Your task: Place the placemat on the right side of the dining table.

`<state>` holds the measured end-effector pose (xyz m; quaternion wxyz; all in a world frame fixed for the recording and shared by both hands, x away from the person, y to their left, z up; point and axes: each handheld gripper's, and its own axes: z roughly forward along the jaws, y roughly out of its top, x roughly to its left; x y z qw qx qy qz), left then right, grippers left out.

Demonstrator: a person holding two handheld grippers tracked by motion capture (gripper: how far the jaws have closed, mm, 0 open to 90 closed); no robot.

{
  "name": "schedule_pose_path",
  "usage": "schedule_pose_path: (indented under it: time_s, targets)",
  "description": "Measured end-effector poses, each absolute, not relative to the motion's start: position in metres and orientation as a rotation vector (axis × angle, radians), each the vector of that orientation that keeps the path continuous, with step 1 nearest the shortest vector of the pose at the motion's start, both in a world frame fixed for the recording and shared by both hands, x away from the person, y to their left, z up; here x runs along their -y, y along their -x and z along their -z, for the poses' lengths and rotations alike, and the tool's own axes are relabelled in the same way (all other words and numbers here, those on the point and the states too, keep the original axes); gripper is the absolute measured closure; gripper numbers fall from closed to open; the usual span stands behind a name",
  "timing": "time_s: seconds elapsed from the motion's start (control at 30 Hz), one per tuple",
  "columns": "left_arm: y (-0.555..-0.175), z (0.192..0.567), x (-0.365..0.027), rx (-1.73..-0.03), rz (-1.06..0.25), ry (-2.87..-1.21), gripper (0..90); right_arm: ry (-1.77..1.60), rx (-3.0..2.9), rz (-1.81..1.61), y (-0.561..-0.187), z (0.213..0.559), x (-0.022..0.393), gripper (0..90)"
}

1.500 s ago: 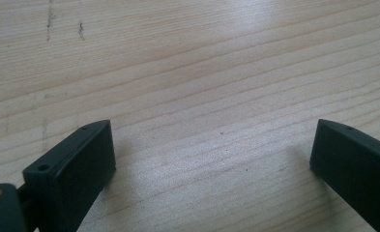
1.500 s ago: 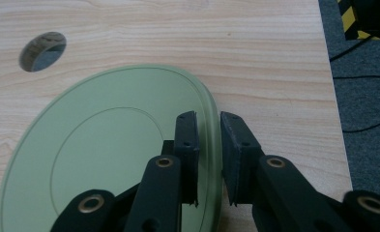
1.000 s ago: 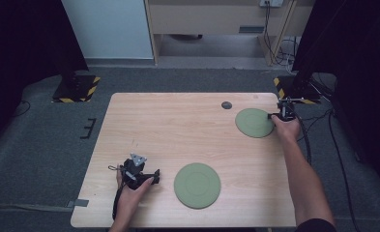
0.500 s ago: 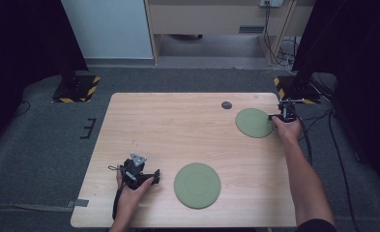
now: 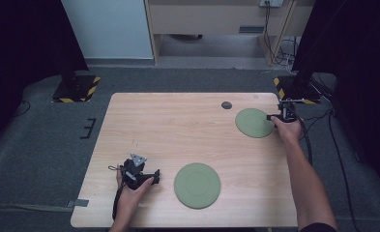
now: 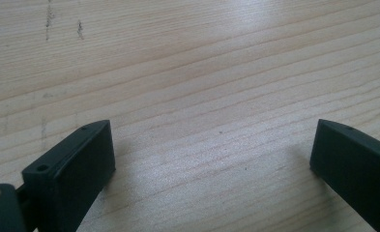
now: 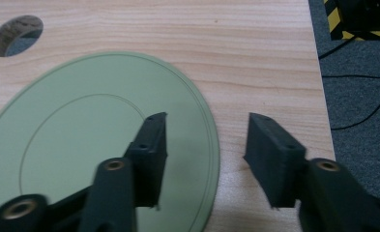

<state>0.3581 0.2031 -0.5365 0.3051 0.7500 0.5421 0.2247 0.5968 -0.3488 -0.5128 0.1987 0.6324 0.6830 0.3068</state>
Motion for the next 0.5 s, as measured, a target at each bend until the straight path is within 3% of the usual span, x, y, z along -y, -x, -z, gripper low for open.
schedule_pose_path:
  time_s: [0.23, 0.5]
  targets:
    - [-0.358, 0.537, -0.203, -1.436, -0.594, -1.985, 1.5, -1.746, -1.911, -0.899, -0.594, 0.502, 0.340, 28.7]
    - [-0.358, 0.537, -0.203, -1.435, -0.592, -1.987, 1.2, -1.717, -1.947, -0.952, -0.585, 0.491, 0.330, 16.1]
